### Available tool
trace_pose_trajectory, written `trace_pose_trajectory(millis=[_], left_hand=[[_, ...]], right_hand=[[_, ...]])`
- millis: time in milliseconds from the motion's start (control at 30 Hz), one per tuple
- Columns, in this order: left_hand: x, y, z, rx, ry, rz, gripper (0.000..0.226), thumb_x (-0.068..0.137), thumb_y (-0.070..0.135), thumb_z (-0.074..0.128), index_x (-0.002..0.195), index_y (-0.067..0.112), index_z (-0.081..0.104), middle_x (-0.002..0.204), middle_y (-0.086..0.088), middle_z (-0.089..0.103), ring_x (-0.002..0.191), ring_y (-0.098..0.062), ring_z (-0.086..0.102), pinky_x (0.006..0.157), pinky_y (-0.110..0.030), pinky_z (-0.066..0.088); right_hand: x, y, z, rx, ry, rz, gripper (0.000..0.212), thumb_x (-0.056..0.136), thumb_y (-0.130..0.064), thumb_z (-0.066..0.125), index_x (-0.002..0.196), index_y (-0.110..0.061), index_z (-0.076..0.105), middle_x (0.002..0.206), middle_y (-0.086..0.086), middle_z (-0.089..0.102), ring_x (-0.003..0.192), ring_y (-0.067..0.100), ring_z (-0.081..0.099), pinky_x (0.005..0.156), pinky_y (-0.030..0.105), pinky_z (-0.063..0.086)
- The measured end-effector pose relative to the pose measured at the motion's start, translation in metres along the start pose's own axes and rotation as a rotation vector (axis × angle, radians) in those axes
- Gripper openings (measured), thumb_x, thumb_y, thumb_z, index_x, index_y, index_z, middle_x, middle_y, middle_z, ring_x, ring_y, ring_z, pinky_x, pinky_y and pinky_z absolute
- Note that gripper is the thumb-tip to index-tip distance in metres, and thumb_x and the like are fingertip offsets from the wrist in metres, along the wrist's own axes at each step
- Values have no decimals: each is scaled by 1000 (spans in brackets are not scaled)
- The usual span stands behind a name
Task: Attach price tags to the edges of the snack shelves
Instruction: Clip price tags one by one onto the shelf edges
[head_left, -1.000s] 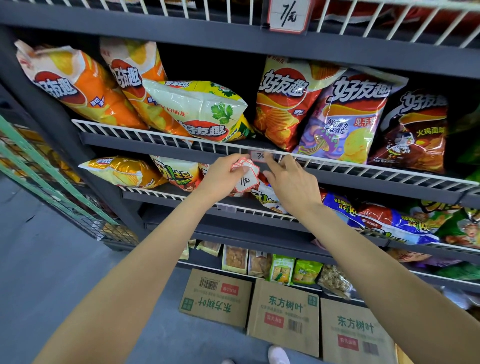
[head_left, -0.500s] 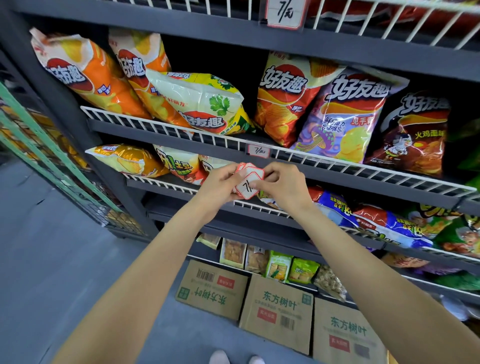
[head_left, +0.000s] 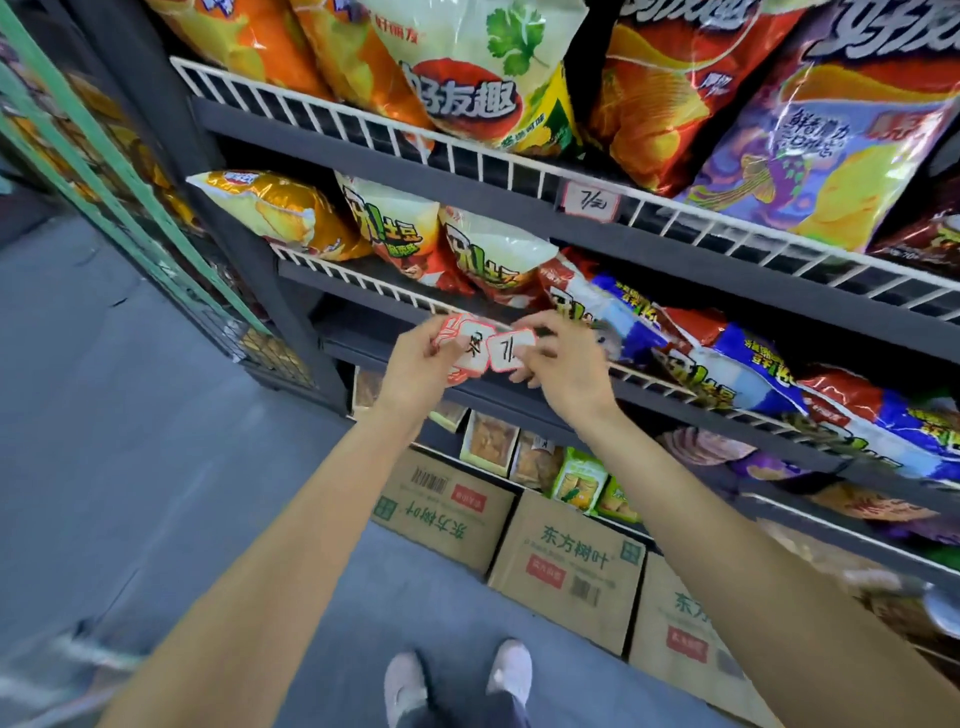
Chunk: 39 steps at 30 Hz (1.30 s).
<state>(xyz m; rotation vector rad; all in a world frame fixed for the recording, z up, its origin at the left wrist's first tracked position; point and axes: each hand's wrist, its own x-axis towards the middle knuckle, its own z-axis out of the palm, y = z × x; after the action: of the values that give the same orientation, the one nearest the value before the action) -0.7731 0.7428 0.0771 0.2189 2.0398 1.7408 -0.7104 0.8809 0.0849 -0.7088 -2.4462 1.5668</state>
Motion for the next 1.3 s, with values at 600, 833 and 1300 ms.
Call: trace_pose_trajectory(millis=[600,833,1300], left_hand=[[132,-108,15,593,-142,76,52,95,13,49,144,12,33,139,-11,50,126,-28,48,86,-21,36],[135,-109,9,474,-154,81,39,92,11,54,130,7,53,122,-12,63,112,-27,59,85,-27,49],[134,-112,-20,726,-224,212,46,92,2,43,134,21,50,128,-14,60,113,-32,56,85,-36,48]], right_hand=[[84,102,78,-305,373,-148,11,91,-5,51,99,-3,60,105,13,62,94,25,57,78,34,46],[93,98,72,-381,375,-173,12,91,-7,52,95,-6,63,96,11,67,88,25,61,72,32,46],[106,90,78,-548,314,-274,25,94,-12,49,112,-8,66,115,14,54,105,26,54,87,34,47]])
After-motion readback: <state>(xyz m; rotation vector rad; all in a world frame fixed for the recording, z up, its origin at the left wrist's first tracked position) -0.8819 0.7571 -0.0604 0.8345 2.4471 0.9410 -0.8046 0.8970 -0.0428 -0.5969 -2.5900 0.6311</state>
